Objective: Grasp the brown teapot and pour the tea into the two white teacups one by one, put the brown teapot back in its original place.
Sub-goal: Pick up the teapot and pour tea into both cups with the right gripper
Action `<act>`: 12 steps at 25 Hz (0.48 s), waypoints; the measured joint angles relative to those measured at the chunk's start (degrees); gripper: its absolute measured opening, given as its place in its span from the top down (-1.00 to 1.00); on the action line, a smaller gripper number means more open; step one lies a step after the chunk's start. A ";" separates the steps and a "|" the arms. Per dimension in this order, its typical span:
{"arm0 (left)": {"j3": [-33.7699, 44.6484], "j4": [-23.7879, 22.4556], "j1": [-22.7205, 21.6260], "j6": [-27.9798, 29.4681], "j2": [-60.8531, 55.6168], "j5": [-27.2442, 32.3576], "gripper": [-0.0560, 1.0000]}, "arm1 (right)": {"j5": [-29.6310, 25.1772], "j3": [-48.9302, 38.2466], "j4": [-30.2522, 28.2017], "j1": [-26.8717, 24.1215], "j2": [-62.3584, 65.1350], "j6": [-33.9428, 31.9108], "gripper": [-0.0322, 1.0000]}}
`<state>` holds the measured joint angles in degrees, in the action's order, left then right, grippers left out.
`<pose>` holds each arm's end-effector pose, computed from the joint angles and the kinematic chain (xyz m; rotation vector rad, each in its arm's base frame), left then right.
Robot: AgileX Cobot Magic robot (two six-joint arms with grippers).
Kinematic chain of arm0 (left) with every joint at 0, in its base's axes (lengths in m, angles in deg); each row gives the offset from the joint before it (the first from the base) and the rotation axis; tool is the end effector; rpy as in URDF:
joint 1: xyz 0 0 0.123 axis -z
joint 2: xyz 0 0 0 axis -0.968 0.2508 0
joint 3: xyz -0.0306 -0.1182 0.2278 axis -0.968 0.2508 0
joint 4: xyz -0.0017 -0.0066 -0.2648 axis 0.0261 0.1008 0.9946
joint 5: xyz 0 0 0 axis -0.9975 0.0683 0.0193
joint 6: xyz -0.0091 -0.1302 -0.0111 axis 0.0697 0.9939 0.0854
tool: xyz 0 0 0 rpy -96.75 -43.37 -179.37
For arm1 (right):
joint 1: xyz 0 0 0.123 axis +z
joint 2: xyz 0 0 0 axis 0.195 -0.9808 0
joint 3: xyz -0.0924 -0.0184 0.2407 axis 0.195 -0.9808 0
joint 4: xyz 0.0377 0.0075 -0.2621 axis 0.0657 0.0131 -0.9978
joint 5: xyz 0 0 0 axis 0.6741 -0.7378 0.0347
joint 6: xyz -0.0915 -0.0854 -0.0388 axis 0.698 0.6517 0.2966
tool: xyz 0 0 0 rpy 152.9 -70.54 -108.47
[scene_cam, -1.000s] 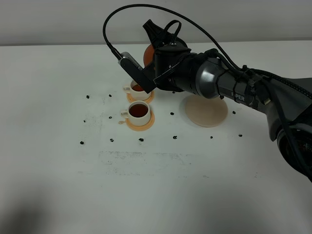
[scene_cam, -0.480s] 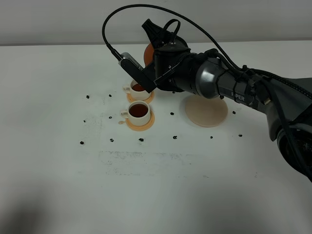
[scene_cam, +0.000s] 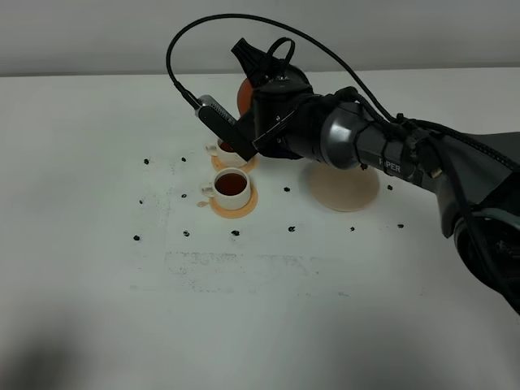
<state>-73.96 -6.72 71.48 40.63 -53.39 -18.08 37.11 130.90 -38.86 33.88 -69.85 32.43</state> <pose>0.0729 -0.0029 0.2512 0.0549 2.0879 0.0324 0.4231 0.3152 0.1325 -2.2802 0.9056 -1.2635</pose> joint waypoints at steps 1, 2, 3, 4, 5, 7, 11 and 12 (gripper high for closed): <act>0.00 0.00 0.00 0.00 0.00 0.00 0.23 | 0.00 0.00 0.00 0.00 -0.38 0.00 0.70; 0.00 0.00 0.00 0.00 0.00 0.00 0.23 | -0.07 0.00 -0.10 0.00 -0.58 0.00 0.70; 0.00 0.00 0.00 0.00 0.00 0.00 0.23 | -0.13 0.00 -0.15 0.00 -0.58 0.00 0.70; 0.00 0.00 0.00 0.00 0.00 0.00 0.23 | -0.13 0.00 -0.15 0.00 -0.58 0.00 0.70; 0.00 0.00 0.00 0.00 0.00 0.00 0.23 | -0.13 0.00 -0.44 0.00 -0.58 0.00 0.70; 0.00 0.00 0.00 0.00 0.00 0.00 0.23 | -0.13 0.00 -0.82 0.00 -0.58 0.00 0.70; 0.00 0.00 0.00 0.00 0.00 0.00 0.23 | -0.13 0.00 -1.92 0.00 -0.58 0.13 0.70; 0.00 0.00 0.00 0.00 0.00 0.00 0.23 | -0.13 0.00 -2.05 0.00 -0.58 0.25 0.70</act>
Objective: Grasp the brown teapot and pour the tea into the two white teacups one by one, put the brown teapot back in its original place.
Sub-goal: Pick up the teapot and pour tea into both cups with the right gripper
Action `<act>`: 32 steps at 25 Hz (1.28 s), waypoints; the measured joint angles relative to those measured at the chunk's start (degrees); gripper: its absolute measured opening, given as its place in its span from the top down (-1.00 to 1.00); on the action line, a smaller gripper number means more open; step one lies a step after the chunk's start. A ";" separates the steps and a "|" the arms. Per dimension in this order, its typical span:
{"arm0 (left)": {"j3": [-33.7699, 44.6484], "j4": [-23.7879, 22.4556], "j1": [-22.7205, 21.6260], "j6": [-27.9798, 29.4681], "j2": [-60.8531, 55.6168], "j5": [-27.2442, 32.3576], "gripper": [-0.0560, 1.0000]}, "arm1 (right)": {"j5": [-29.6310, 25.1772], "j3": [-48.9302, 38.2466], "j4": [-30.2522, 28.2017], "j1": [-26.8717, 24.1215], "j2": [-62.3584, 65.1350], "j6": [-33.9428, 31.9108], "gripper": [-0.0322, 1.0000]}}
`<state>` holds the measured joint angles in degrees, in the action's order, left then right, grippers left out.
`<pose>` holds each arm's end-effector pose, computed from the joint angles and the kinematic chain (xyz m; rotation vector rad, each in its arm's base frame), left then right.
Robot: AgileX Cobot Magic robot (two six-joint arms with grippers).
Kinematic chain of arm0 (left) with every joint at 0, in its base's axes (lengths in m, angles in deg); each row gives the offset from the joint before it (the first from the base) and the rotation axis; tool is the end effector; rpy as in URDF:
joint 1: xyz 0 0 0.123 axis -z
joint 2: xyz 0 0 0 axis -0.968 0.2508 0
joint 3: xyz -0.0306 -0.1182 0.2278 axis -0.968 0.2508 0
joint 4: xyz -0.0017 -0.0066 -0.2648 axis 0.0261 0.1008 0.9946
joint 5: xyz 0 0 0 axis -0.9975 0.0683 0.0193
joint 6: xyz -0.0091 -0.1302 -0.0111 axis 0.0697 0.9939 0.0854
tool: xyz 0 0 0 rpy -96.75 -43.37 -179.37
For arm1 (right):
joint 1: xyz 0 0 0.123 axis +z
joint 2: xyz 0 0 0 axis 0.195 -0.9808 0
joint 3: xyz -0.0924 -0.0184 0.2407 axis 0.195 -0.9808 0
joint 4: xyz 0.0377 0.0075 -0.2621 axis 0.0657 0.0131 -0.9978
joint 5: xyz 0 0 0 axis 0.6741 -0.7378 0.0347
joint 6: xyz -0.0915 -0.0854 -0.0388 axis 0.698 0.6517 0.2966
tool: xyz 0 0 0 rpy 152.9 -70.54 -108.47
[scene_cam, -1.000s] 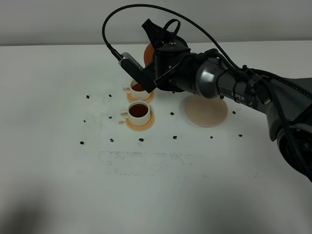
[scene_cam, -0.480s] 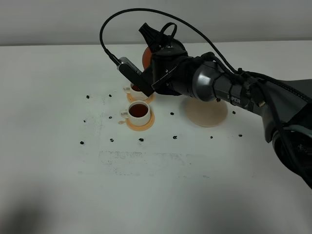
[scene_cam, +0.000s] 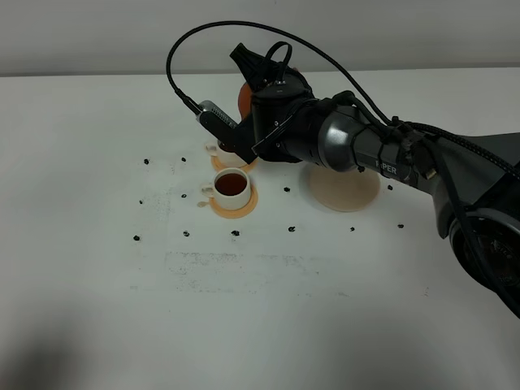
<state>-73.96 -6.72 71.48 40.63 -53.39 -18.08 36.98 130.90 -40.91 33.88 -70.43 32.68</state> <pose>0.0729 -0.0029 0.2512 0.0549 2.0879 0.0324 0.4247 0.3151 0.1297 -2.2960 0.8650 -1.2987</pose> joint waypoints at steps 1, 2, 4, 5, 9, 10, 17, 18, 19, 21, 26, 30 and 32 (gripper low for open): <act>0.00 0.00 0.00 0.00 0.00 0.00 0.23 | 0.00 0.00 -0.02 0.00 0.00 0.06 0.70; 0.00 0.00 0.00 0.00 0.00 0.00 0.23 | 0.00 0.00 -0.02 0.00 0.00 0.31 0.70; 0.00 0.00 0.00 0.00 0.00 0.00 0.23 | 0.00 0.00 -0.02 0.05 0.00 0.51 0.70; 0.00 0.00 0.00 0.00 0.00 0.00 0.23 | -0.11 0.00 -0.10 0.12 0.00 0.51 0.70; 0.00 0.00 0.00 0.00 0.00 0.00 0.23 | -0.04 0.00 -1.14 0.41 0.00 0.64 0.70; 0.00 0.00 0.00 0.00 0.00 0.00 0.23 | -0.04 0.00 -1.43 0.47 0.00 0.61 0.70; 0.00 0.00 0.00 0.00 0.00 0.00 0.23 | 0.01 0.00 -2.56 0.55 0.00 0.84 0.70; 0.00 0.00 0.00 0.00 0.00 0.00 0.23 | 0.01 0.00 -2.61 0.55 0.00 0.83 0.70; 0.00 0.00 0.00 0.00 0.00 0.00 0.23 | 0.01 0.00 -2.67 0.55 0.00 0.83 0.70; 0.00 0.00 0.00 0.00 0.00 0.00 0.23 | 0.01 0.00 -2.85 0.55 0.00 0.83 0.70; 0.00 0.00 0.00 0.00 0.00 0.00 0.23 | 0.07 0.00 -3.70 0.55 0.00 0.83 0.70; 0.00 0.00 0.00 0.00 0.00 0.00 0.23 | 0.07 0.00 -3.98 0.55 0.00 0.83 0.70; 0.00 0.00 0.00 0.00 0.00 0.00 0.23 | 0.07 0.00 -3.98 0.55 0.00 0.83 0.70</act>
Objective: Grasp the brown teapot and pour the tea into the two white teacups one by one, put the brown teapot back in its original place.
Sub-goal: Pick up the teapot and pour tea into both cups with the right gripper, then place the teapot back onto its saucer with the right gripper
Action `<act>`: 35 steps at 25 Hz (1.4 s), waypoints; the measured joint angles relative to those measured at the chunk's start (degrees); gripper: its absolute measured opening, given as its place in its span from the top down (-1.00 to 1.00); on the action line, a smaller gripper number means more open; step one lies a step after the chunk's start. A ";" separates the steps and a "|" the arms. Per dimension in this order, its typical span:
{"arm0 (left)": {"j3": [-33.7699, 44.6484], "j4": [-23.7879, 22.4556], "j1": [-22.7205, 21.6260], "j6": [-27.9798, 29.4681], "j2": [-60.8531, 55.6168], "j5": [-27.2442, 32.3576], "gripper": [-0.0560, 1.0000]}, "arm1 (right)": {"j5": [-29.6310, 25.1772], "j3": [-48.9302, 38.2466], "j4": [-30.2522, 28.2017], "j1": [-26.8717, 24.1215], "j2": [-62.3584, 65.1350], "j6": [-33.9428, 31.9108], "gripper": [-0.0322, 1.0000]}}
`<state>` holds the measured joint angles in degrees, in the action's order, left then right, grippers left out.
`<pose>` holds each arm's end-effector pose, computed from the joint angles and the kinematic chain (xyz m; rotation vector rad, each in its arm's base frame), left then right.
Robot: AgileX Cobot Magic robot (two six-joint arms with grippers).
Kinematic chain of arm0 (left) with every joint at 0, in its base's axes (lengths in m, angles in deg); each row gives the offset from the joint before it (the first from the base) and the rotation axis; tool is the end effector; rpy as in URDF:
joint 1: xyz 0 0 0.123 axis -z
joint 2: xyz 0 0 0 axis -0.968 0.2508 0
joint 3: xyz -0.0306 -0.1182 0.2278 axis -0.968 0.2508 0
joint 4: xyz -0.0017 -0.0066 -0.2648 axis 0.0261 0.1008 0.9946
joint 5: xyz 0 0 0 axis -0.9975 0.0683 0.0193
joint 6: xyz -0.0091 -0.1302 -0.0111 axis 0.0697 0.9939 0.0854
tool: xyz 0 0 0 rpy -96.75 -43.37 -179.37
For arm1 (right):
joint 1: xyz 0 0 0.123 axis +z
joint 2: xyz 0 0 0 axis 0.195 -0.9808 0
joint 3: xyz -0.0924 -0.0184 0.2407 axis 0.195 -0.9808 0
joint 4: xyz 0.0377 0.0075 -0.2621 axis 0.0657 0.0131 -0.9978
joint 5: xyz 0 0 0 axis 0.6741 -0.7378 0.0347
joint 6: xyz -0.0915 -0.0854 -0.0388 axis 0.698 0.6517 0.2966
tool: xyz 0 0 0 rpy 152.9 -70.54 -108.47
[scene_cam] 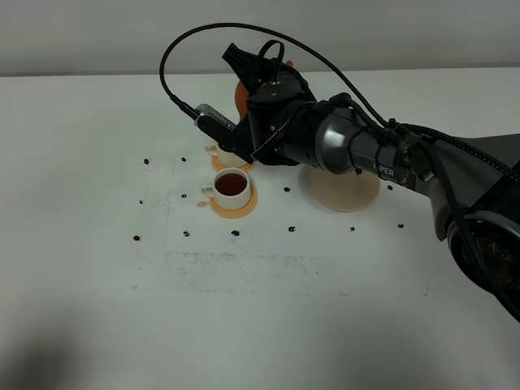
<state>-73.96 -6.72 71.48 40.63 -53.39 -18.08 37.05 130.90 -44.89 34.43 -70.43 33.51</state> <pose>0.0729 -0.0029 0.2512 0.0549 2.0879 0.0324 0.4244 0.3199 0.1347 -2.3063 0.7636 -1.3645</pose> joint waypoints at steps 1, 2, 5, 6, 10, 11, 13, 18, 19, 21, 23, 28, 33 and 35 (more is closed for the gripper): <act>0.00 0.00 0.00 0.00 0.00 0.00 0.23 | 0.00 0.00 0.06 0.00 0.00 0.00 0.70; 0.00 0.00 0.00 0.00 0.00 0.00 0.23 | 0.00 0.00 0.37 0.00 0.00 0.00 0.70; 0.00 0.00 0.00 0.00 0.00 0.00 0.23 | 0.05 0.00 2.21 0.00 0.00 0.00 0.70; 0.00 0.00 0.00 0.00 0.00 0.00 0.23 | 0.06 0.00 3.17 0.00 0.00 0.00 0.70; 0.00 0.00 0.00 0.00 0.00 0.00 0.23 | 0.11 0.00 6.06 0.00 0.14 -0.34 0.70; 0.00 0.00 0.00 0.00 0.00 0.00 0.23 | 0.11 0.00 6.31 0.00 0.49 -0.46 0.70; 0.00 0.00 0.00 0.00 0.00 0.00 0.23 | 0.11 0.00 7.43 0.00 1.32 -1.00 0.70; 0.00 0.00 0.00 0.00 0.00 0.00 0.23 | 0.11 0.00 12.06 0.00 4.02 -1.61 0.70; 0.00 0.00 0.00 0.00 0.00 0.00 0.23 | 0.11 0.00 13.87 0.00 4.50 -1.73 0.70; 0.00 0.00 0.00 0.00 0.00 0.00 0.23 | 0.00 0.00 17.83 0.05 5.28 -1.79 0.70; 0.00 0.00 0.00 0.00 0.00 0.00 0.23 | -0.14 0.00 22.59 0.05 6.27 -1.79 0.70; 0.00 0.00 0.00 0.00 0.00 0.00 0.23 | -1.95 1.14 38.72 0.82 9.54 -2.42 0.70; 0.00 0.00 0.00 0.00 0.00 0.00 0.23 | -6.57 7.30 49.60 2.47 10.40 -4.89 0.70; 0.00 0.00 0.00 0.00 0.00 0.00 0.23 | -7.95 8.79 52.34 2.15 10.46 -4.95 0.70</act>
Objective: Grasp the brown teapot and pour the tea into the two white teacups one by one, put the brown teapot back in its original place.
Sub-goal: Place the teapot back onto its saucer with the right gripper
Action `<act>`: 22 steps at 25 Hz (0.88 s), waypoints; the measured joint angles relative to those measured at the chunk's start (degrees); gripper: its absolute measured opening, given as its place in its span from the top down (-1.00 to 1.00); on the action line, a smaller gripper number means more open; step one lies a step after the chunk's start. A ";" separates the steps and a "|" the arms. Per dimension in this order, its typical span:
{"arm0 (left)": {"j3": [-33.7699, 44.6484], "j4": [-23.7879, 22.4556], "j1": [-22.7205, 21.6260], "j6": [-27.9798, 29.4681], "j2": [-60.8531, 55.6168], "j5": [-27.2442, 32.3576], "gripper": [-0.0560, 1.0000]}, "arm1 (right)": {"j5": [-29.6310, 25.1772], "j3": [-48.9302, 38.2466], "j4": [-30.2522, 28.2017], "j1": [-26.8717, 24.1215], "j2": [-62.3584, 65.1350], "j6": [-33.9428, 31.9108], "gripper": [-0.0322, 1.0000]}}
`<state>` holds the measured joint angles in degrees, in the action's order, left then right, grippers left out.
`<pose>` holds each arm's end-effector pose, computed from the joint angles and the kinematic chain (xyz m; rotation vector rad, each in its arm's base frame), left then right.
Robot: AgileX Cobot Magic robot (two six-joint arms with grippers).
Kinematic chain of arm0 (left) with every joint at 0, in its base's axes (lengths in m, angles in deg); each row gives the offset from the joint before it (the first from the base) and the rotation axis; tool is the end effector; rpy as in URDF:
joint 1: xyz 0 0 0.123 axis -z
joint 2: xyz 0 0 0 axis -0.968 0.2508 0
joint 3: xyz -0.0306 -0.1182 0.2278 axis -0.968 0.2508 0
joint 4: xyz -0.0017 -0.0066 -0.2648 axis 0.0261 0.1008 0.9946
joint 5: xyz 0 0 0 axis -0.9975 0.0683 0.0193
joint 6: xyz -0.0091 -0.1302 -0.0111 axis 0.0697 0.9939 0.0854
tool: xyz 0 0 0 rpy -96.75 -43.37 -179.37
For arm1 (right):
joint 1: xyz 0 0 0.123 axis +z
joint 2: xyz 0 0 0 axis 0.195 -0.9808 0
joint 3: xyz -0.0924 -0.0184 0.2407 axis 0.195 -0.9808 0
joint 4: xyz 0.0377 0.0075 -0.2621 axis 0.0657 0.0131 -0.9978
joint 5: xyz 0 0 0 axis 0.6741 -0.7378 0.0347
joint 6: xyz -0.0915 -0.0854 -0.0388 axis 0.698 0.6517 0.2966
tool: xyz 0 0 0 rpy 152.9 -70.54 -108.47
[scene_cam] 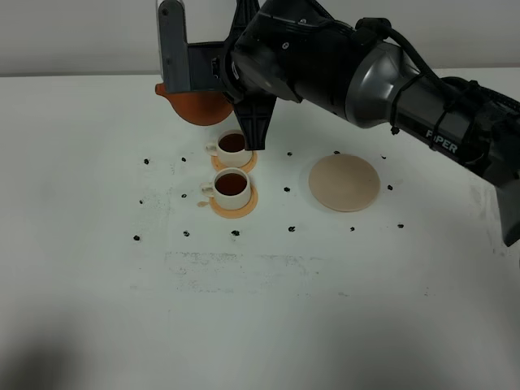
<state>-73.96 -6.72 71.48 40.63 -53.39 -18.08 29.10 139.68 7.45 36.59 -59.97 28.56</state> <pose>0.0729 -0.0029 0.2512 0.0549 2.0879 0.0324 0.3676 0.3484 0.2189 -1.8541 1.6050 -0.4339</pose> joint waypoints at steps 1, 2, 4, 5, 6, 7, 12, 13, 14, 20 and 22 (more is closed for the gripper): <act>0.00 0.00 0.00 0.00 0.00 0.00 0.23 | -0.65 0.52 2.27 -0.56 0.00 0.00 0.70; 0.00 0.00 0.00 0.00 0.00 0.00 0.23 | -1.05 0.75 4.90 -1.43 0.00 0.00 0.70; 0.00 0.00 0.00 0.00 0.00 0.00 0.23 | -1.65 0.84 9.24 -3.83 0.00 -0.35 0.70; 0.00 0.00 0.00 0.00 0.00 0.00 0.23 | -2.06 0.84 11.74 -5.30 0.00 -0.75 0.70; 0.00 0.00 0.00 0.00 0.00 0.00 0.23 | -2.49 0.84 13.73 -6.82 0.00 -1.84 0.70; 0.00 0.00 0.00 0.00 0.00 0.00 0.23 | -2.73 0.84 15.16 -8.03 0.00 -2.97 0.70; 0.00 0.00 0.00 0.00 0.00 0.00 0.23 | -2.89 0.95 19.51 -13.43 -1.27 -11.30 0.70; 0.00 0.00 0.00 0.00 0.00 0.00 0.23 | -2.89 0.95 20.40 -14.18 -1.93 -12.51 0.70; 0.00 0.00 0.00 0.00 0.00 0.00 0.23 | -2.89 0.95 21.23 -14.69 -2.52 -13.62 0.70; 0.00 0.00 0.00 0.00 0.00 0.00 0.23 | -3.21 0.95 24.67 -16.72 -6.90 -18.04 0.70; 0.00 0.00 0.00 0.00 0.00 0.00 0.23 | -3.26 0.95 25.67 -16.94 -8.07 -18.59 0.70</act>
<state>-73.96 -6.72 71.48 40.63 -53.39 -18.08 25.84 140.63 33.13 19.64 -68.04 9.97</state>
